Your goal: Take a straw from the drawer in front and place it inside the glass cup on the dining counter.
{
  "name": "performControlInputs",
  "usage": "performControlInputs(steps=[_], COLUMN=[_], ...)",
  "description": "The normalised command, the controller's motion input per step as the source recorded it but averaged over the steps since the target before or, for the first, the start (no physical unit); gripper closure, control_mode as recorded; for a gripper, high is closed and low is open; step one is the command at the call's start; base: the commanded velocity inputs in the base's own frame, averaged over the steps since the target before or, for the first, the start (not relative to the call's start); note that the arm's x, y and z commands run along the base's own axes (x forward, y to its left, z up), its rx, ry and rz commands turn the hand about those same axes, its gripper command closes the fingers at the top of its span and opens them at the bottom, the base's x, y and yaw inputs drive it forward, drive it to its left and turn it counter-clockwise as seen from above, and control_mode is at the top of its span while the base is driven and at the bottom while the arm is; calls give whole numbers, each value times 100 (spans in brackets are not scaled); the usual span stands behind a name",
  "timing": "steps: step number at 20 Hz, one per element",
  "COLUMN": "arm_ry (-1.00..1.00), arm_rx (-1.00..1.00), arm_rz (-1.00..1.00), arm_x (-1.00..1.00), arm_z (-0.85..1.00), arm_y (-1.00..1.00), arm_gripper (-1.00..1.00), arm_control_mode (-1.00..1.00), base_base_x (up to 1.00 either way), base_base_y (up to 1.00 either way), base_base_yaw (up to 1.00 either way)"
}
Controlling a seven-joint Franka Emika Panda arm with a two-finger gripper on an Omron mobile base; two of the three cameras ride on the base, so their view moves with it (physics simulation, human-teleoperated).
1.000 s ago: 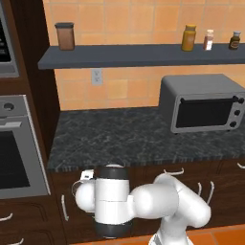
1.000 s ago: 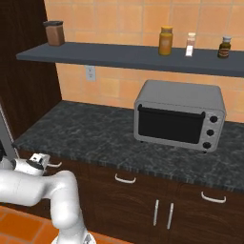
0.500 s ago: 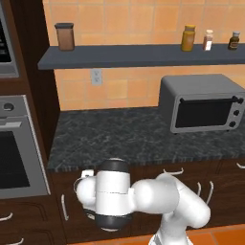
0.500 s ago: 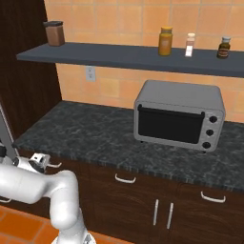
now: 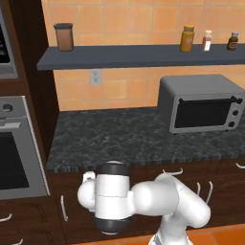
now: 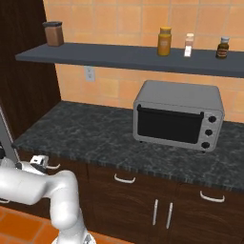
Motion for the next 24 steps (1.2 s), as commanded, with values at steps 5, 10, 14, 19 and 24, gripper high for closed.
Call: performControlInputs(steps=[5,10,14,19,24], arm_ry=[0,0,0,0,3], arm_rx=[-2,-1,-1,-6,-8], arm_rz=[15,18,16,29,40], arm_x=[-100,-100,-100,-100,-100], arm_z=[-100,-100,-100,-100,-100], arm_y=[44,39,46,49,46], arm_gripper=[100,100,100,100,100], arm_control_mode=[-100,-100,-100,-100,-100], base_base_x=[0,0,0,0,0], base_base_y=[0,0,0,0,0], base_base_yaw=[0,0,0,0,0])
